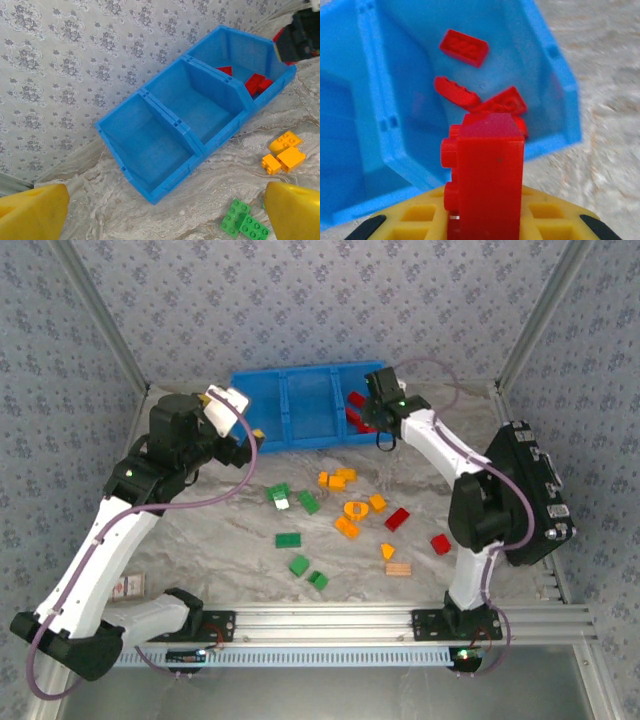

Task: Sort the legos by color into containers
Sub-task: Place the lego in the container.

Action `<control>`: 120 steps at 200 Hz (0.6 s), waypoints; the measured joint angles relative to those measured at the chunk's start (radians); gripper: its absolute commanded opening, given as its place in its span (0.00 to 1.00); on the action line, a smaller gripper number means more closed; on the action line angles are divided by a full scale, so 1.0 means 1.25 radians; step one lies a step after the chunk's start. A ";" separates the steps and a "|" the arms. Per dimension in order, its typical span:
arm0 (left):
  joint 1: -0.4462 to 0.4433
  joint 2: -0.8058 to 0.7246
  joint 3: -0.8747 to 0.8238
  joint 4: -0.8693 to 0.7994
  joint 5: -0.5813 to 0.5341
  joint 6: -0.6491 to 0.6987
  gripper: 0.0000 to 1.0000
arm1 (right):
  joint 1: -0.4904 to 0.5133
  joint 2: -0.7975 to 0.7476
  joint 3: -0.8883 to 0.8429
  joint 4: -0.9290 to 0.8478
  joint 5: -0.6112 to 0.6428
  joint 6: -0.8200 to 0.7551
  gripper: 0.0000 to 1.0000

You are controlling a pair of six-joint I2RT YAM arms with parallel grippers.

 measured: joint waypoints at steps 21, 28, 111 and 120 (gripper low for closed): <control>0.000 0.010 0.000 -0.001 -0.002 0.003 1.00 | 0.001 0.075 0.077 -0.010 0.001 -0.041 0.32; 0.000 0.012 0.000 -0.001 -0.002 0.005 1.00 | 0.001 0.099 0.102 -0.015 0.001 -0.050 0.33; 0.001 0.029 0.002 -0.001 -0.005 0.018 1.00 | -0.014 0.280 0.277 -0.064 -0.003 -0.089 0.40; 0.001 0.029 0.002 -0.001 -0.006 0.018 1.00 | -0.016 0.282 0.277 -0.069 -0.004 -0.089 0.40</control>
